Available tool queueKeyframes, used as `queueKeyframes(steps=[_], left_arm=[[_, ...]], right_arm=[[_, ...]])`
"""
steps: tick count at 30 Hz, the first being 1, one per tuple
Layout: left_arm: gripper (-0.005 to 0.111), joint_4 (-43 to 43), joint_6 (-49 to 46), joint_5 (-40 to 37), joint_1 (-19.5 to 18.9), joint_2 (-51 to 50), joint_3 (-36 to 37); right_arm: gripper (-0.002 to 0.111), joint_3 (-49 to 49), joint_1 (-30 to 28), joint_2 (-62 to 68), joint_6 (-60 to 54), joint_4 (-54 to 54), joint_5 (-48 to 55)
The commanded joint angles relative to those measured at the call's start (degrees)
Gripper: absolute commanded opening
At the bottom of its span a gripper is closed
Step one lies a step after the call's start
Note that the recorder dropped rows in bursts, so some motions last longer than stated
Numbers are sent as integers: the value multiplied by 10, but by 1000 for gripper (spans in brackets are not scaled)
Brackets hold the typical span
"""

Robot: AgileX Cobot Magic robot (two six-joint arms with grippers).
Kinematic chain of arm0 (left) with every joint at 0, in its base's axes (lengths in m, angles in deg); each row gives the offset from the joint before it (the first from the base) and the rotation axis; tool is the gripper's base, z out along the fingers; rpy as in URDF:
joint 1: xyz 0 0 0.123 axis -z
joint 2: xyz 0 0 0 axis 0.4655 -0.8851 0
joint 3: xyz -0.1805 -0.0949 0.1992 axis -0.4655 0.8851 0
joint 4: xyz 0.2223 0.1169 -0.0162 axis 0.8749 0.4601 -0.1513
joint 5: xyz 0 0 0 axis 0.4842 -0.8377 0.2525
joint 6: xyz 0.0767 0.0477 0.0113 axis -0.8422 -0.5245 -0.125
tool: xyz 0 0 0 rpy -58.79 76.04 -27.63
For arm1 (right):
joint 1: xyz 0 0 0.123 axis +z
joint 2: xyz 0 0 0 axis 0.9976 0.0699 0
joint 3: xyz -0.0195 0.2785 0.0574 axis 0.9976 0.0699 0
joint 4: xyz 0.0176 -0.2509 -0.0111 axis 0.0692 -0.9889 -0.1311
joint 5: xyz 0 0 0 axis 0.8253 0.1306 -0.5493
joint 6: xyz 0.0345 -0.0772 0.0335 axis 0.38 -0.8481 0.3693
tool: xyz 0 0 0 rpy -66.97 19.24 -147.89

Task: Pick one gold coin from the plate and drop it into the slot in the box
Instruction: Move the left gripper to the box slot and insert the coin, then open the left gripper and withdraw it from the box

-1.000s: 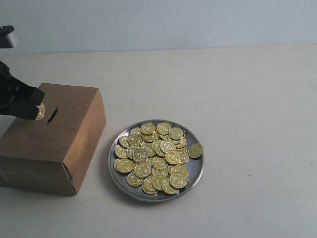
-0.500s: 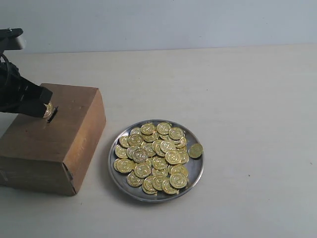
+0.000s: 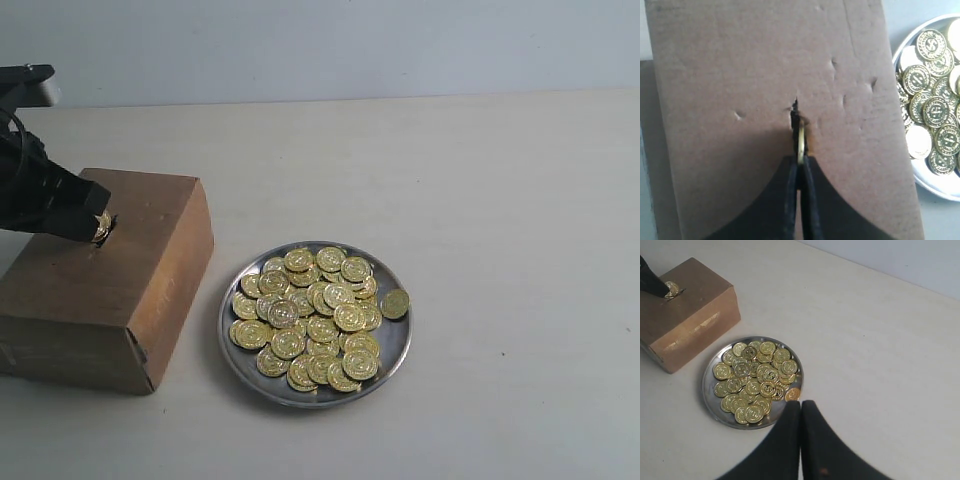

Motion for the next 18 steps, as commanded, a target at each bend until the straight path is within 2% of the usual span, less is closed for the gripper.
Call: queueKeyframes(steps=[1,4,6,12,14,16,18], left_arm=[[0,-7,-3,4,-1,-1,-3],[1,-7,-3,4,-1,-1,-3],[8,-8,-3,2,-1,-1,-3],[47,-17,-3,-2,-1,-1,-3],[55,-17,-3,-3,-1,-1,-3],[52,-17,-3,-4,-1,6,-3],[36,-20,-3,-4,-1,21,-3]], right_arm=[[0,2,-2,0,0,3,-7],[0,2,-2,0,0,3,-7],[0,2,-2,0,0,3,-7],[0,2,-2,0,0,3,-5],[0,2,-2,0,0,3,-5],[0,2,-2,0,0,2,-10],[0,2,-2,-2,-17,2,-29]])
